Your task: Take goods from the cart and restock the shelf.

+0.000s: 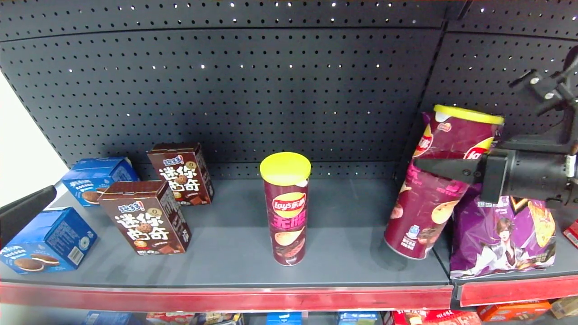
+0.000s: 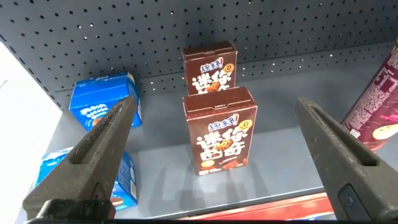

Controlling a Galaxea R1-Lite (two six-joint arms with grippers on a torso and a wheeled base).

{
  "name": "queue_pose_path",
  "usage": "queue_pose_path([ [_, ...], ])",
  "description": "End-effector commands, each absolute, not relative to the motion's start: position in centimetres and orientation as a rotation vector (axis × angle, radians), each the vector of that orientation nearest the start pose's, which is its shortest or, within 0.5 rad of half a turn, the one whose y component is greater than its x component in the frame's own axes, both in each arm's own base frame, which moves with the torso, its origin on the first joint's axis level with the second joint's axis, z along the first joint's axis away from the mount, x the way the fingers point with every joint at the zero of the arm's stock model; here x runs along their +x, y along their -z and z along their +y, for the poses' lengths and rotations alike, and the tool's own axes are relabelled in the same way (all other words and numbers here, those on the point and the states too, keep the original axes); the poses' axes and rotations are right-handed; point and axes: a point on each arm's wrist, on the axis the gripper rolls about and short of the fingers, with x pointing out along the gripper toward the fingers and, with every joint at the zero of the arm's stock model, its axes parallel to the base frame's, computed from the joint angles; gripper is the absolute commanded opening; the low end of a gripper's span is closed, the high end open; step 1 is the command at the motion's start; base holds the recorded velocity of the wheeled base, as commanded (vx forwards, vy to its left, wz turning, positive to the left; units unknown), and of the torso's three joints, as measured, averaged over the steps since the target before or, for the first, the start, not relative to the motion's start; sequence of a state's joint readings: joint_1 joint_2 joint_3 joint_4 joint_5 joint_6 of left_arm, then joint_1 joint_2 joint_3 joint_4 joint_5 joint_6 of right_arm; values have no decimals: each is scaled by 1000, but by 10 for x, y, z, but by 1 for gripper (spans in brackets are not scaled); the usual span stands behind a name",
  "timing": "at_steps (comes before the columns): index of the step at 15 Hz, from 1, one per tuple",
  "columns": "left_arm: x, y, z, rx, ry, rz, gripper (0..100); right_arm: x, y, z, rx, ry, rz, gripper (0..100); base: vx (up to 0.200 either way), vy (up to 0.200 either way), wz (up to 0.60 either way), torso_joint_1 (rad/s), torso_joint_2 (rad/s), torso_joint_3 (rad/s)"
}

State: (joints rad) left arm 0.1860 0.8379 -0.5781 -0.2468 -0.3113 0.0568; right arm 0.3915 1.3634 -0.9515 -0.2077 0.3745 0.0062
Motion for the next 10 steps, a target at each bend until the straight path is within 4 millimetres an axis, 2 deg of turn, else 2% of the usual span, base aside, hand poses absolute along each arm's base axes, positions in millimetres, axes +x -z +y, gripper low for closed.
queue_pose_path([
  [1,88,-249,10,53,123,10,100,224,-256,104,-44,-779,257,0,0,0,0,0,0,0],
  [5,83,-245,10,54,112,6,100,234,-253,121,-141,-832,222,0,0,0,0,0,0,0],
  [8,82,-246,10,57,112,1,100,249,-252,132,-201,-802,200,0,0,0,0,0,0,0],
  [10,82,-247,10,59,112,-6,100,270,-243,149,-232,-752,105,0,0,0,0,0,0,0],
])
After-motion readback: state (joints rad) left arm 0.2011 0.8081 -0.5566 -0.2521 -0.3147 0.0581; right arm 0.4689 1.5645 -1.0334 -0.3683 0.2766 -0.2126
